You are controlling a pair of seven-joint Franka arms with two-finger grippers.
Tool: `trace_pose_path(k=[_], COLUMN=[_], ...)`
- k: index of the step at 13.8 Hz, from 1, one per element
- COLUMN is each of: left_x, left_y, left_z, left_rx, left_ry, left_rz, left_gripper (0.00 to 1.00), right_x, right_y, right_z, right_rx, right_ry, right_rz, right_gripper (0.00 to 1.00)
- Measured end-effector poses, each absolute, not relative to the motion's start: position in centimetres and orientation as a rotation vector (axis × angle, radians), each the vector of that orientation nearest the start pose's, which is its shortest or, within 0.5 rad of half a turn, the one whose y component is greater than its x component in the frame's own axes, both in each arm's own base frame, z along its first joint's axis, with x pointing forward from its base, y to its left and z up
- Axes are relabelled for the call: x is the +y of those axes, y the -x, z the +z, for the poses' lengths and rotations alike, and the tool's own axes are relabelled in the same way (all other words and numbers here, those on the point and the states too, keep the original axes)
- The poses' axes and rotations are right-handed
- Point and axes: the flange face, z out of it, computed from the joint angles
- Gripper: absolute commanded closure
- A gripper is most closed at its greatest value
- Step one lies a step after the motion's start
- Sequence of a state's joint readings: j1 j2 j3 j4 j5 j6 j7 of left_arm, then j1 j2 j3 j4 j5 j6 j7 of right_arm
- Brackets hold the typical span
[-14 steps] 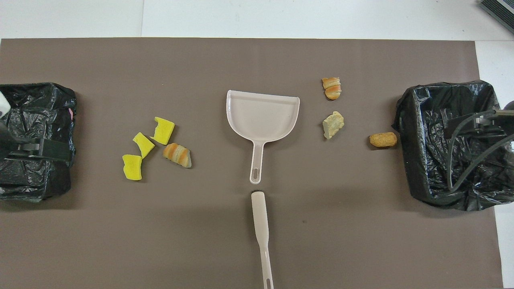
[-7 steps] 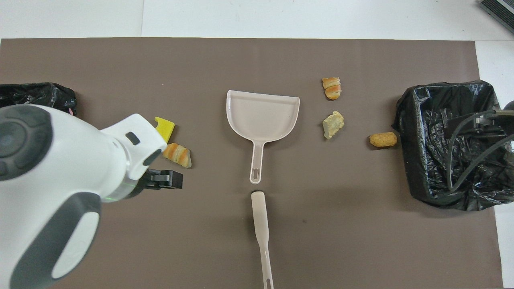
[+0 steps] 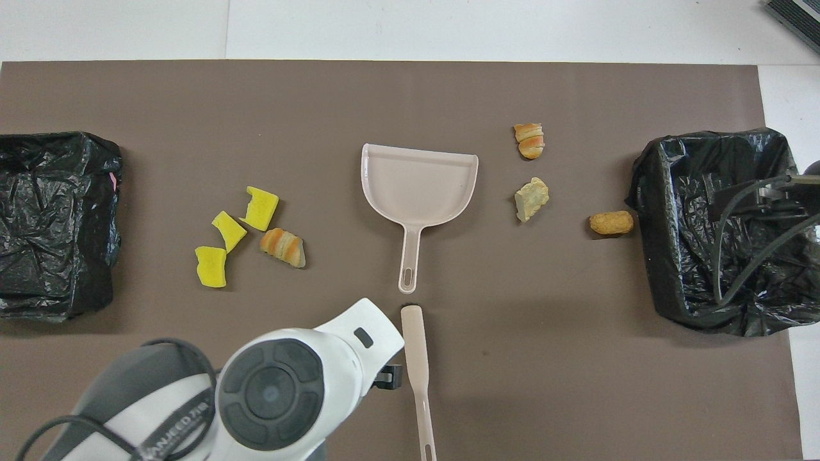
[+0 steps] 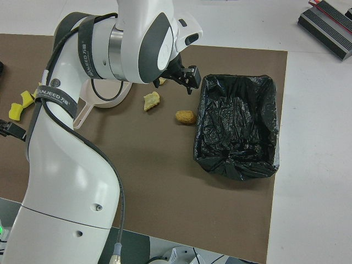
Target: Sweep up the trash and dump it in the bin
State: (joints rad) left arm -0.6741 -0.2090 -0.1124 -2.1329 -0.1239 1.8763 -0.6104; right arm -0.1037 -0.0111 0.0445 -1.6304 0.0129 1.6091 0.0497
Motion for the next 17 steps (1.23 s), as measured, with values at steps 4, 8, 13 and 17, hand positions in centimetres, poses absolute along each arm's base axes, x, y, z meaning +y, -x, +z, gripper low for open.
trace_pose_path(k=[4,8,13,17], left_x=[-40.0,-43.2,-44.9,-45.3], left_y=[-27.7,-25.4,-23.9,-24.1], left_z=[41.1,37.1,33.6,34.0], left_rx=[0.188,0.2,0.242,0.24], left_ry=[3.188,3.206,3.181,3.182], left_rz=[0.11,0.091,0.122,0.125], left_gripper=[0.0,0.0,0.0,0.34], right_x=[-3.1,-3.1,-3.1,-3.1], right_y=[-55.3,-55.3,-55.3,-55.3], right_z=[60.6,60.6,60.6,60.6], right_rx=[0.171,0.171,0.171,0.171], right_ry=[3.124,3.124,3.124,3.124], right_rz=[0.016,0.016,0.016,0.016], right_gripper=[0.0,0.0,0.0,0.0])
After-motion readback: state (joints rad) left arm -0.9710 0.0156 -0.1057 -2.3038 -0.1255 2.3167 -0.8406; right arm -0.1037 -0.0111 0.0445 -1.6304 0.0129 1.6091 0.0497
